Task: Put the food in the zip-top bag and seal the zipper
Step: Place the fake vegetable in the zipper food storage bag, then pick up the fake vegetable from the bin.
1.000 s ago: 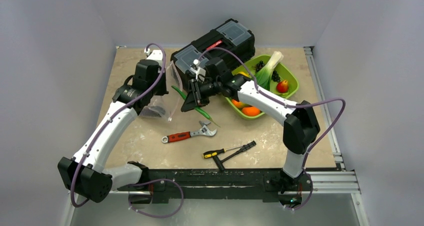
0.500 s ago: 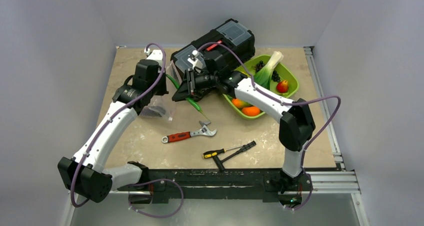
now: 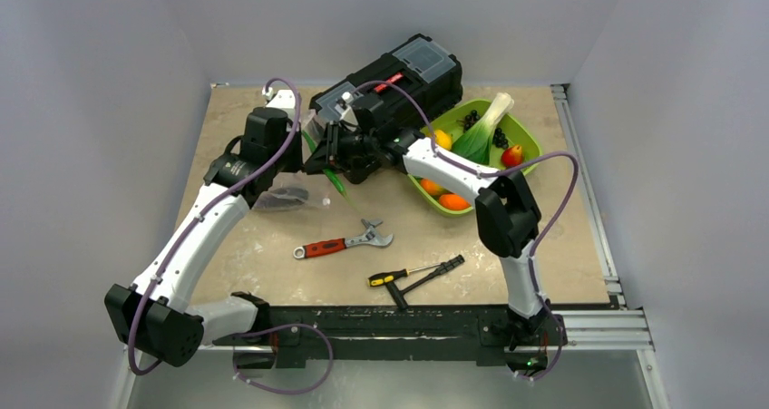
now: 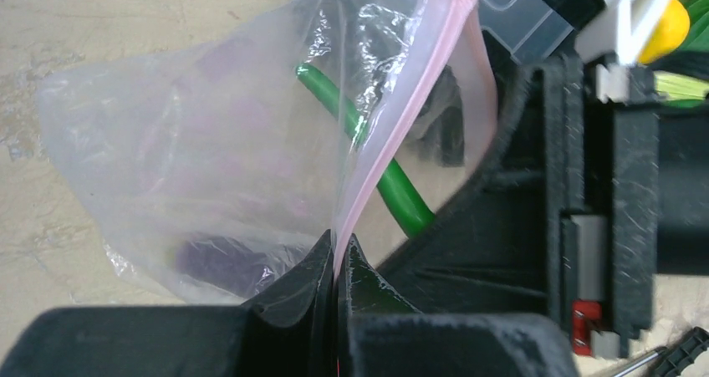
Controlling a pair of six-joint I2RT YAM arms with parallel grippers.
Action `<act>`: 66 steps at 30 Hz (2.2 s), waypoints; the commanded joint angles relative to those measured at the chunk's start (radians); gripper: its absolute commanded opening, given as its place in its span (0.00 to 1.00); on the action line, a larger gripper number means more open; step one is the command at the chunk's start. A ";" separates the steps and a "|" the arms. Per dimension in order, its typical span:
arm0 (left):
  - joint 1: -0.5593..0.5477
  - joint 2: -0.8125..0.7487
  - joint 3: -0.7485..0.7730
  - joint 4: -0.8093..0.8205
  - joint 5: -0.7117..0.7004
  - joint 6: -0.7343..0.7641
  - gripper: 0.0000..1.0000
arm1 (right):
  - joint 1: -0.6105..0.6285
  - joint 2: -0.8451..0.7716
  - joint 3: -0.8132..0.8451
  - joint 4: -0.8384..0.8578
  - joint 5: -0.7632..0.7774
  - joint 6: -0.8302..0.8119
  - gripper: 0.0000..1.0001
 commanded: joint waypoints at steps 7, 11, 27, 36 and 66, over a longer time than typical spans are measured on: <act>-0.001 -0.019 -0.001 0.044 0.027 -0.009 0.00 | 0.063 0.120 0.285 -0.162 0.157 -0.222 0.27; -0.001 -0.020 -0.001 0.042 0.025 -0.009 0.00 | 0.067 0.141 0.313 -0.211 0.194 -0.296 0.35; -0.001 -0.012 -0.001 0.040 0.012 -0.008 0.00 | 0.069 -0.099 0.130 -0.221 0.273 -0.420 0.58; -0.001 -0.013 0.000 0.036 -0.005 -0.005 0.00 | -0.003 -0.400 -0.063 -0.240 0.387 -0.505 0.62; -0.001 -0.004 0.007 0.022 -0.011 -0.005 0.00 | -0.515 -0.339 -0.571 -0.206 0.897 0.233 0.61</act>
